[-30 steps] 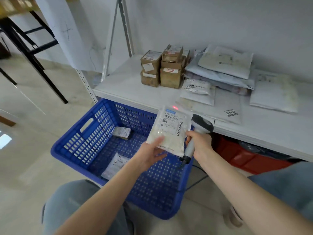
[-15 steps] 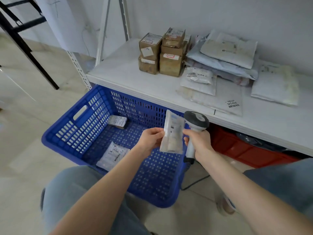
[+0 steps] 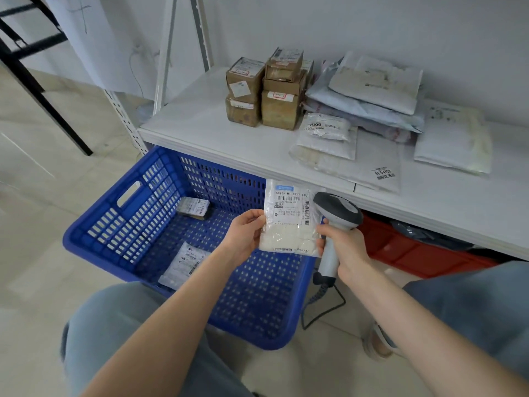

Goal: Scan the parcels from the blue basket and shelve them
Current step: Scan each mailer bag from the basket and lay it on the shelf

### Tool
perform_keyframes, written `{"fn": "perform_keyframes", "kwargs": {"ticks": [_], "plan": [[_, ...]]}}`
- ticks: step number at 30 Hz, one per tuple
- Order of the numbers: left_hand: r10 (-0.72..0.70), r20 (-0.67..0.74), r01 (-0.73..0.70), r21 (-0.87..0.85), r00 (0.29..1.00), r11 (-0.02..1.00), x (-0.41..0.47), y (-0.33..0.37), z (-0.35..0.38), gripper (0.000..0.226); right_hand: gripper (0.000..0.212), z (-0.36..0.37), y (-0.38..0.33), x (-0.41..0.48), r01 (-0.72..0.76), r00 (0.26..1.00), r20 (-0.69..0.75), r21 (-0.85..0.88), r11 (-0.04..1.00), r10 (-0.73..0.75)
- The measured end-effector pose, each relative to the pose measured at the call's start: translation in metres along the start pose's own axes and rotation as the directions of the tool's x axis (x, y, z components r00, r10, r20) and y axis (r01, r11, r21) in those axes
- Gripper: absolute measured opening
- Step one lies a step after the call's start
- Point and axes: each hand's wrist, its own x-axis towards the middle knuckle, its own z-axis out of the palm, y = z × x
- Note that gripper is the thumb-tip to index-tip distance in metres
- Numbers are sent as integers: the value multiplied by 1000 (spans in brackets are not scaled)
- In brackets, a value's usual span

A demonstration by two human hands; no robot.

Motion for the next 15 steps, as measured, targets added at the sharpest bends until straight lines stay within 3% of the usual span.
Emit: {"fn": "perform_keyframes", "kwargs": {"ticks": [5,8,11,15], "plan": [[57,39,-62,140,998,988,-2,-5,4,20,13,-1,-1,-1,37,999,-21,-15,999,-38],[66,-51,-53,212,997,976,0,-8,4,18,8,-4,-2,-7,104,993,-50,-117,988,-110],[61,-155,-21,244,986,970,5,-11,1,8,6,-8,-2,-24,159,987,16,-196,968,-159],[46,-194,2,239,980,971,10,-14,0,11,22,-8,14,-48,161,987,61,-291,943,-150]]}}
